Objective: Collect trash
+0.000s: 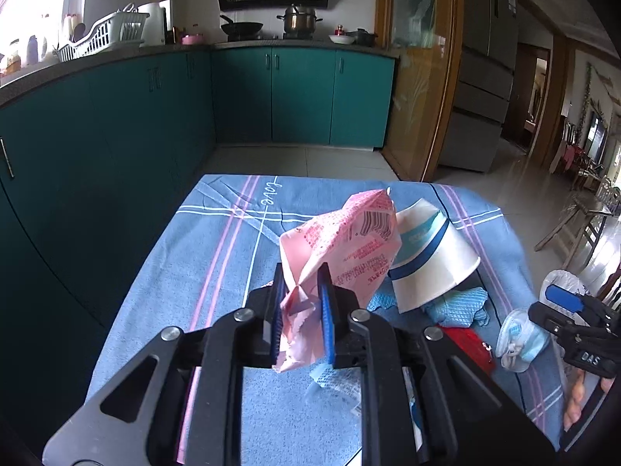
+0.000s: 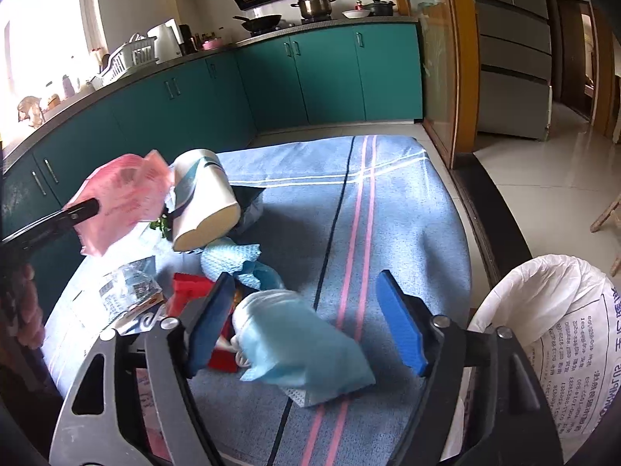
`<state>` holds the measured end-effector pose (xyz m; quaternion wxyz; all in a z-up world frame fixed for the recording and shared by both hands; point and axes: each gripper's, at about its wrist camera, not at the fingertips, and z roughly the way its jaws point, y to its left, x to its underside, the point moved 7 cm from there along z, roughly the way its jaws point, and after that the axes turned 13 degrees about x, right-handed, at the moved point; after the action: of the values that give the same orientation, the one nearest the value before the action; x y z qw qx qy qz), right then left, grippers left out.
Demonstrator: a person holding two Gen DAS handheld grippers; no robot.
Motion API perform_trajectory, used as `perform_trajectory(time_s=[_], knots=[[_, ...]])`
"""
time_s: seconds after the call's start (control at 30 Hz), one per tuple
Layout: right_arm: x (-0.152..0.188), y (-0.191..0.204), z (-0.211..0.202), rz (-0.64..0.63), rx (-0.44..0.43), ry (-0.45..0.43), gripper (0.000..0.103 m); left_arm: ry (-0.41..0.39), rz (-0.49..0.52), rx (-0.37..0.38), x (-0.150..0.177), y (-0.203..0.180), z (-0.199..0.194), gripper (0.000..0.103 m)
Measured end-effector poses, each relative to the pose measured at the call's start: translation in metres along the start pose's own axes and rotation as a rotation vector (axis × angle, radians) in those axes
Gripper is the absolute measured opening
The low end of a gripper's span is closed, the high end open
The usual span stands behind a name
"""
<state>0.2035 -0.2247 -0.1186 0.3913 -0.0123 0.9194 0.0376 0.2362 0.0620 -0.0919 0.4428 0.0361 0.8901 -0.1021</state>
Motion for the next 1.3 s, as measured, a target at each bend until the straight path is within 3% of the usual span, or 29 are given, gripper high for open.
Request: perform_trajectory(time_s=[0.07, 0.17, 0.27, 0.33, 0.5, 0.67, 0.8, 0.93, 1.1, 1.23, 1.3], knots=[[0.001, 0.000, 0.004, 0.003, 0.005, 0.011, 0.077, -0.003, 0.005, -0.015, 0.000, 0.001, 0.000, 0.022], [0.002, 0.002, 0.010, 0.005, 0.009, 0.027, 0.077, 0.018, -0.008, -0.031, 0.003, 0.008, 0.005, 0.040], [0.003, 0.004, 0.012, -0.003, 0.010, 0.031, 0.078, 0.041, -0.020, -0.043, 0.006, 0.014, 0.013, 0.061], [0.003, 0.006, 0.013, -0.012, 0.012, 0.031, 0.082, 0.052, -0.021, -0.062, 0.008, 0.017, 0.018, 0.083], [0.006, 0.012, 0.017, -0.034, 0.014, 0.046, 0.084, 0.124, -0.037, -0.063, 0.020, 0.022, 0.038, 0.091], [0.012, 0.020, 0.021, -0.060, 0.014, 0.064, 0.085, 0.180, -0.065, -0.040, 0.031, 0.024, 0.053, 0.090], [0.015, 0.024, 0.022, -0.074, 0.013, 0.070, 0.085, 0.202, -0.060, -0.008, 0.034, 0.021, 0.056, 0.061], [0.017, 0.026, 0.025, -0.085, 0.024, 0.080, 0.085, 0.204, -0.044, -0.013, 0.035, 0.020, 0.056, 0.048], [0.021, 0.031, 0.029, -0.105, 0.037, 0.093, 0.085, 0.164, -0.054, -0.024, 0.030, 0.022, 0.046, 0.037], [0.022, 0.034, 0.030, -0.122, 0.046, 0.093, 0.085, 0.107, -0.060, -0.066, 0.021, 0.028, 0.031, 0.034], [0.022, 0.035, 0.030, -0.124, 0.045, 0.088, 0.080, 0.072, -0.062, -0.081, 0.016, 0.030, 0.023, 0.033]])
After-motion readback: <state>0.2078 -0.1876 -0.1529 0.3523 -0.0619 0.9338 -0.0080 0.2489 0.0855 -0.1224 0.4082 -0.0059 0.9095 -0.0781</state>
